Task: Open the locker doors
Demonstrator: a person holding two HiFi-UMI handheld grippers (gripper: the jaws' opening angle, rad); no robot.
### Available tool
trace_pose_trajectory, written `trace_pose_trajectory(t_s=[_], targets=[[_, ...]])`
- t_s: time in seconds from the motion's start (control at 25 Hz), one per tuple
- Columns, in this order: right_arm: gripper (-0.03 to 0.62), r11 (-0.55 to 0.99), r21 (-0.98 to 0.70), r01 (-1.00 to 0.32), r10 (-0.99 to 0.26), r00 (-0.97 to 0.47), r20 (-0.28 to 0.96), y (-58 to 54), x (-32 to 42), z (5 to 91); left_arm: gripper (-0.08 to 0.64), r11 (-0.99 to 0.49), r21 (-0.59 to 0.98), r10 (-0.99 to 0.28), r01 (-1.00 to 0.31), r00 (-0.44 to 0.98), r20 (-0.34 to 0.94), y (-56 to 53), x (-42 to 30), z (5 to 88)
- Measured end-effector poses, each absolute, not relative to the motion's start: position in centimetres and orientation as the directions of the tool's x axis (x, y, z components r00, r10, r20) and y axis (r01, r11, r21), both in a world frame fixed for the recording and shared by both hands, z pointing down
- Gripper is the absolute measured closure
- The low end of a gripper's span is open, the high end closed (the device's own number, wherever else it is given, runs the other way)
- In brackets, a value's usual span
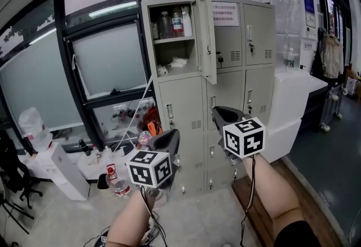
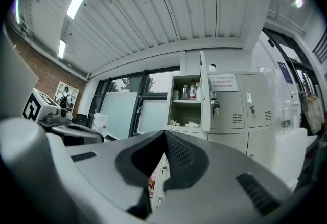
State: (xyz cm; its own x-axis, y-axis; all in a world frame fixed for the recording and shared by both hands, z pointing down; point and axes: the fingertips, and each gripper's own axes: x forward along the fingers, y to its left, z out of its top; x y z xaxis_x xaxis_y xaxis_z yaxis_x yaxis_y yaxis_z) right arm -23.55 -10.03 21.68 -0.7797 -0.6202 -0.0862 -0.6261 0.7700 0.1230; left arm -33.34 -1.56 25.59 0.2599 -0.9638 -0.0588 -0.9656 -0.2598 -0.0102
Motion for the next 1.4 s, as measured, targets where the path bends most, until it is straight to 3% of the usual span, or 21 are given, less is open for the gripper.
trace_pose_trajectory(t_s=[1.4], targets=[[0.592, 0.763, 0.067, -0.643, -0.636, -0.765, -0.102, -13.6, -19.2, 21.4, 0.561, -0.297, 0.009, -0.953, -0.955, 0.295, -0.064, -5.0, -29.6, 25.2]])
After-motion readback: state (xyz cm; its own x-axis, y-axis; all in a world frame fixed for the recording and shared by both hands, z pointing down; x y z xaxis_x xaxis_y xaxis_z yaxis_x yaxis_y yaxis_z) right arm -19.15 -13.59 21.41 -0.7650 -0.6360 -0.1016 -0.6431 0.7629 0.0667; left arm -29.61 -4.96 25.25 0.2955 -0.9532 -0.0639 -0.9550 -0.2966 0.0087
